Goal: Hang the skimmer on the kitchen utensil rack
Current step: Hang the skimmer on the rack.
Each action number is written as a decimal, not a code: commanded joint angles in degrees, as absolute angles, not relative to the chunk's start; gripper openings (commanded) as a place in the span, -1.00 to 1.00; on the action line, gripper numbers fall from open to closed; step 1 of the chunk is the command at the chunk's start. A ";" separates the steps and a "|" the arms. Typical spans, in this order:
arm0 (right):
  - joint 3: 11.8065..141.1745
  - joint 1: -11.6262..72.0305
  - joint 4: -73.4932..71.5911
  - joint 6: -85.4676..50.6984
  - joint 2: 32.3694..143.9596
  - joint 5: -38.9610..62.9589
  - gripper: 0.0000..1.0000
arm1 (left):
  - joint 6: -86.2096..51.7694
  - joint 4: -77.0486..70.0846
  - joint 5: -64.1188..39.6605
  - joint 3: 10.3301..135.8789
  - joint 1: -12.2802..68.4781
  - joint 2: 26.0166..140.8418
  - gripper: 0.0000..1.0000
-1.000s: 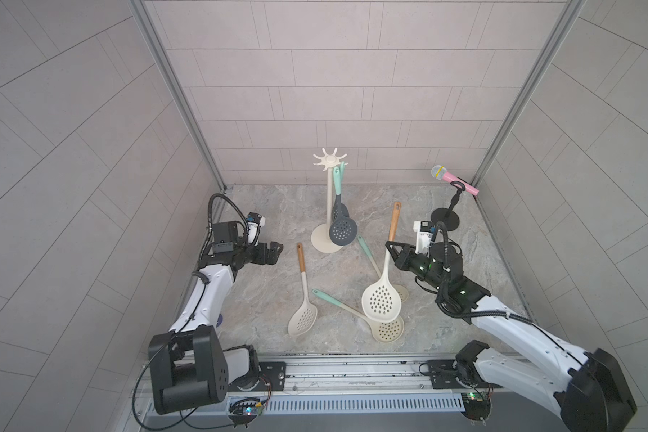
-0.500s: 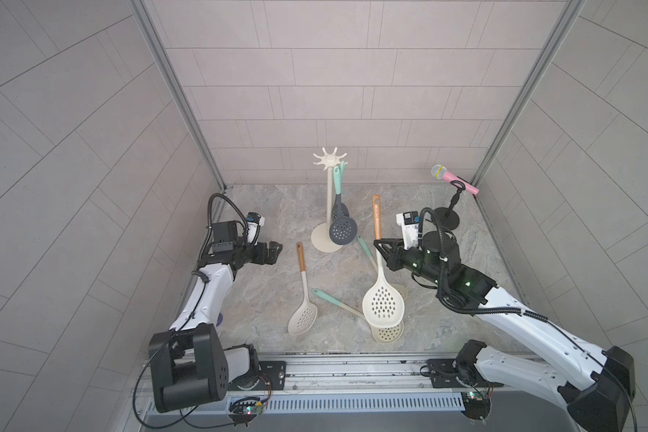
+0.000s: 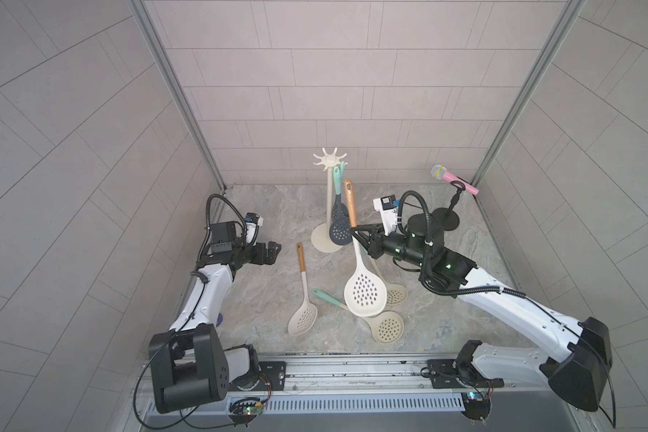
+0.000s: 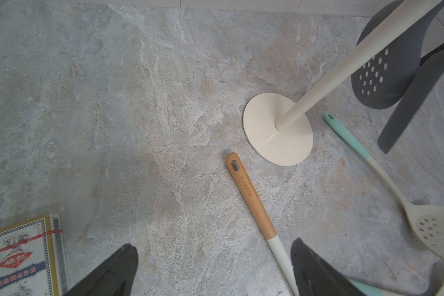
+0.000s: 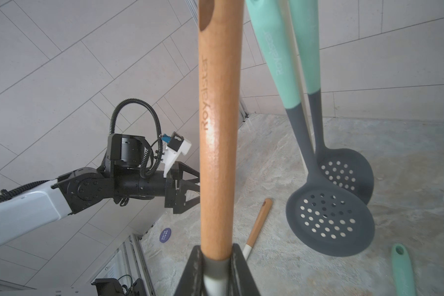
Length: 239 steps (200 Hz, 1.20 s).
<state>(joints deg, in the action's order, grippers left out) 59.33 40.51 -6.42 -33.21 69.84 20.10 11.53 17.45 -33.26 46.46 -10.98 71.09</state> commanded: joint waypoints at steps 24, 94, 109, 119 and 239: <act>64.18 40.91 -14.31 -35.49 74.87 24.88 -1.00 | 12.52 17.90 -34.28 47.02 -11.95 70.06 1.00; 69.41 40.97 -17.24 -37.57 81.12 26.54 -1.00 | 11.92 18.02 -34.86 47.34 -12.09 70.05 1.00; 70.25 41.04 -17.39 -37.70 82.14 26.60 -1.00 | 11.87 17.93 -34.98 47.34 -12.04 70.12 1.00; 70.71 41.10 -17.44 -37.73 82.79 26.48 -1.00 | 11.87 17.93 -35.01 47.37 -12.04 70.18 1.00; 75.89 43.33 -6.05 -30.88 85.33 16.65 -1.00 | 11.78 17.84 -35.45 47.28 -12.31 70.27 1.00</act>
<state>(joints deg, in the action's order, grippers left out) 73.38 42.76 -7.92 -32.99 84.90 19.79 11.42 17.45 -34.54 46.46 -11.88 71.02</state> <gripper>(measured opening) 0.167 0.997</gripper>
